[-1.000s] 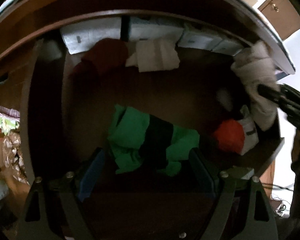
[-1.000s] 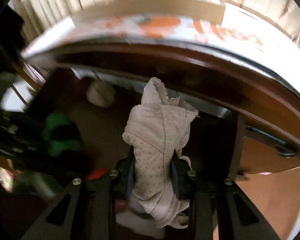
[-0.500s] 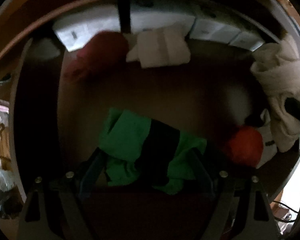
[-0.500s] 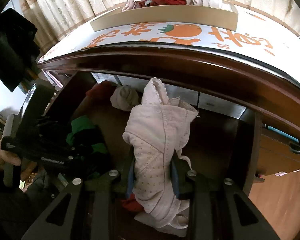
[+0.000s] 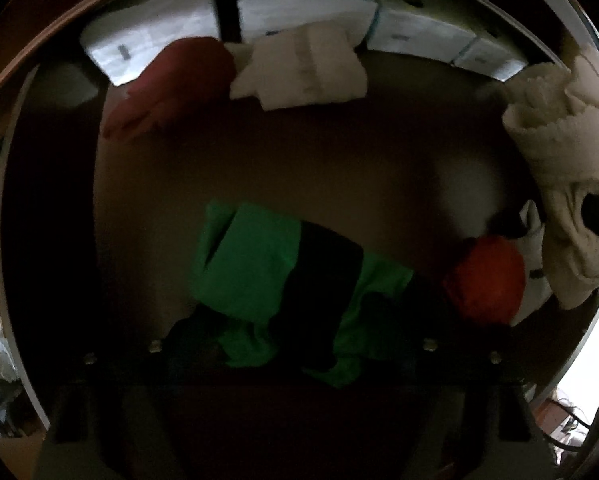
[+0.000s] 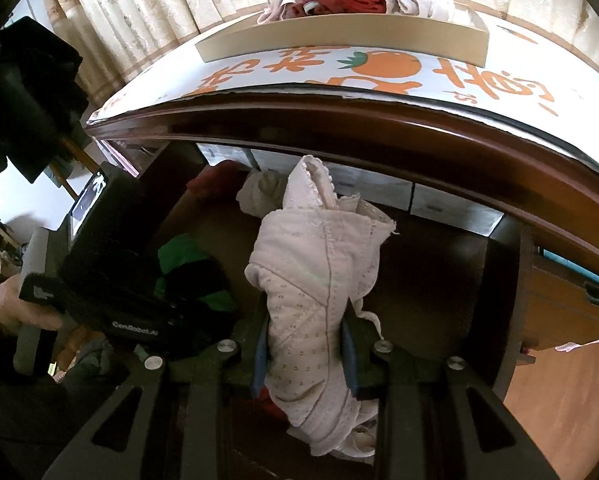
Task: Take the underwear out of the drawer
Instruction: 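Grasp the green garment with the left tool while the right holds the pale one, then carry both held garments up out of the drawer over the cardboard tray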
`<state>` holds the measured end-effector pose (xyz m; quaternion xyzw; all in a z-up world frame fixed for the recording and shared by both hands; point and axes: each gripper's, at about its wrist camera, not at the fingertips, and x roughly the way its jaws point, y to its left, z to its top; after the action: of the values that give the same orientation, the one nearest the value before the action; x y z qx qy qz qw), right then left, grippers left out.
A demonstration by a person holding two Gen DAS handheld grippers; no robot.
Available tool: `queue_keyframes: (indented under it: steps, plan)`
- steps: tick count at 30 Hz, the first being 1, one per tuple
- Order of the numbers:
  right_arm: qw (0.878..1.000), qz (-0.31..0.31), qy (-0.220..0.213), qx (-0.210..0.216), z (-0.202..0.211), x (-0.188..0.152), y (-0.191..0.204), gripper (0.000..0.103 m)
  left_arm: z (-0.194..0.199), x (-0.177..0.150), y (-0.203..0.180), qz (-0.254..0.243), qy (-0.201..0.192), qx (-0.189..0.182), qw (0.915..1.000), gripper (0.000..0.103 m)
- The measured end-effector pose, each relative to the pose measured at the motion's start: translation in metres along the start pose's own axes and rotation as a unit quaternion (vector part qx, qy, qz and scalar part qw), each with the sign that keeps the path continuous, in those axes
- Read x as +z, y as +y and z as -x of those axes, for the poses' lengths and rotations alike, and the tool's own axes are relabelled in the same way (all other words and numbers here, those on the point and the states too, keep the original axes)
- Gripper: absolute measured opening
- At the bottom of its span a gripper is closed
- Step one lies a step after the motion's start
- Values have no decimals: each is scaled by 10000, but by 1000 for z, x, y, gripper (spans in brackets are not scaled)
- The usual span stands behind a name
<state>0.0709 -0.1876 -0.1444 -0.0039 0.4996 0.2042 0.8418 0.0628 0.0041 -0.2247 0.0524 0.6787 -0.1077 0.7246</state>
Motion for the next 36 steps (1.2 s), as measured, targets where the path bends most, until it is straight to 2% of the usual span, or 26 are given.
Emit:
queue_keyframes:
  steps: [5,8,15,21,24,25,29,34,36]
  plan:
    - [9999,-91,-47,22,3,0,1,33,2,-2,5,45,-167,-531,9984,41]
    - [9998,-150,-88,37,5,0,2,33,6,-4,-1,-241,-441,-521,9974,35]
    - [9990,-325,-277,95,17,4,4,33,25,-16,-4,-295,-905,-951,9909,33]
    - [9961,-603,-536,347,32,8,5,33,68,-29,-2,-452,-1603,-712,9835,33]
    - [9939,-693,-705,488,43,10,9,33,93,-42,7,-521,-1920,-719,9774,33]
    - [9932,-711,-754,524,47,12,10,33,101,-25,11,-546,-2023,-699,9753,33]
    - [9906,-717,-985,619,64,17,17,33,129,-21,6,-642,-2425,-606,9661,33]
    - [9872,-616,-1321,648,86,27,27,33,176,-21,11,-760,-2995,-502,9497,33]
    - [9854,-601,-1435,691,93,31,30,33,184,-19,10,-802,-3160,-440,9443,33]
